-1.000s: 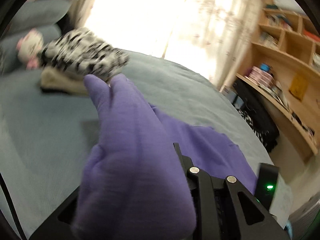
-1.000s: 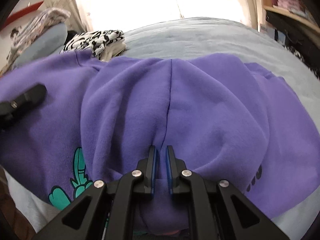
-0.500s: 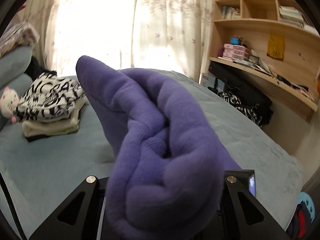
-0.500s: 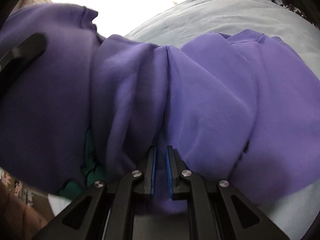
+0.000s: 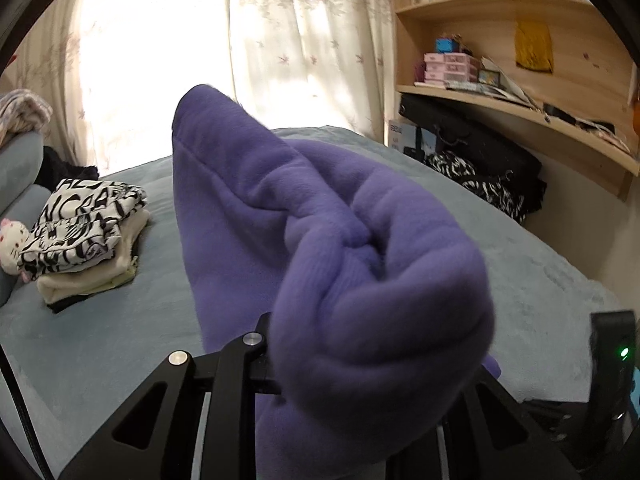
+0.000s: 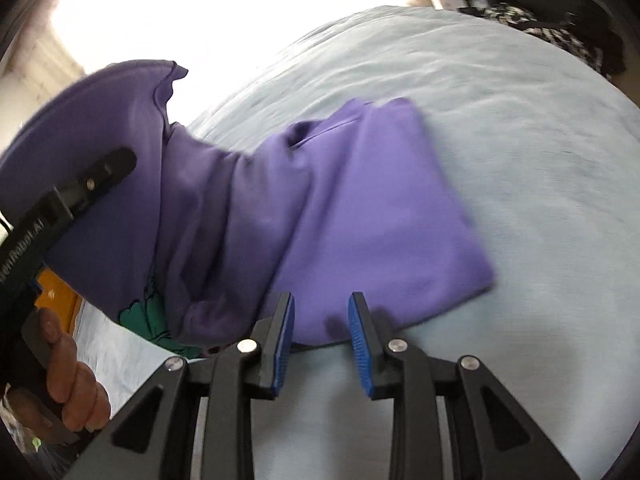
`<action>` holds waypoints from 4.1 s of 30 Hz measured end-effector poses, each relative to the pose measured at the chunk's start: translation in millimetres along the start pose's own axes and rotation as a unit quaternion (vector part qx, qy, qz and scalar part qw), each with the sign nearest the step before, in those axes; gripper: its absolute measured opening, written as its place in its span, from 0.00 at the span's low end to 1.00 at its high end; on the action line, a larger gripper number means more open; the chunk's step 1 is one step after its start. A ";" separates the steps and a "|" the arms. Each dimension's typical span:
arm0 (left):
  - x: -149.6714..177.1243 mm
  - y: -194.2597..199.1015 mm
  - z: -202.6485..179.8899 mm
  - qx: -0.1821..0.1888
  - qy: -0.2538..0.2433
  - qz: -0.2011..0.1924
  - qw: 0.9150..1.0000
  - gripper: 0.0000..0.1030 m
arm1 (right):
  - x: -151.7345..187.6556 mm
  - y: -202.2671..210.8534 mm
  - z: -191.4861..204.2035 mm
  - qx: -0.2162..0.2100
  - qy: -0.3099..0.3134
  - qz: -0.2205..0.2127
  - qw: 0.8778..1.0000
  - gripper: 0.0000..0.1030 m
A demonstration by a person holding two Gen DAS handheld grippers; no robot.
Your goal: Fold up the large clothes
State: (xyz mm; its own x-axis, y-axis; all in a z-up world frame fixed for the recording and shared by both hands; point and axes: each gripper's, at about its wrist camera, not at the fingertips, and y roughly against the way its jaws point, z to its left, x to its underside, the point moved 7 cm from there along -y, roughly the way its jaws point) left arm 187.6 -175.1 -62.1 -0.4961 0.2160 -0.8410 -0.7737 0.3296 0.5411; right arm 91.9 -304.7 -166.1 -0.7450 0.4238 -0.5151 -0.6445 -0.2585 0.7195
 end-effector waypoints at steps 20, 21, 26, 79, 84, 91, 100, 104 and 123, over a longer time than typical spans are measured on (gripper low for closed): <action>51.8 -82.3 -115.0 0.015 -0.111 0.088 0.990 0.24 | -4.1 40.9 -58.1 0.036 -0.068 -0.046 0.996 0.27; 55.1 -87.4 -117.4 0.013 -0.115 0.093 0.989 0.24 | -5.8 39.9 -59.9 0.039 -0.069 -0.045 0.996 0.27; 59.0 -91.9 -125.0 0.026 -0.132 0.096 0.986 0.43 | -3.5 38.4 -68.8 0.047 -0.074 -0.041 0.995 0.27; 45.5 -103.4 78.2 0.180 0.041 0.265 0.946 0.57 | -93.9 -38.5 -7.1 -0.050 0.042 0.149 0.987 0.20; 49.6 -114.8 76.7 0.195 0.063 0.276 0.939 0.58 | -93.0 -45.5 -17.1 -0.034 0.041 0.132 0.990 0.13; 46.6 -107.3 38.1 0.169 0.010 0.272 0.947 0.58 | -76.0 3.2 -44.1 -0.017 0.038 0.071 0.997 0.12; 46.2 -109.5 18.8 0.122 -0.021 0.268 0.955 0.63 | -57.4 -33.5 -60.5 0.021 0.027 0.097 0.995 0.15; 42.5 -105.6 24.8 0.122 -0.026 0.258 0.958 0.68 | -68.1 -26.0 -44.1 0.026 0.058 0.108 0.992 0.25; 4.4 -166.5 91.0 0.211 0.169 0.265 0.926 0.70 | -197.1 -84.6 -43.9 -0.082 0.000 0.064 0.995 0.60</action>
State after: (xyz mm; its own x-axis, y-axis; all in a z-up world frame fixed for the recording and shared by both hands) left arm 350.1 -145.4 -155.5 -0.9121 0.1742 -0.3711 -0.1988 0.6037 0.7720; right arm 285.7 -404.5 -145.8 -0.8224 0.3794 -0.4240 -0.5642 -0.4475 0.6939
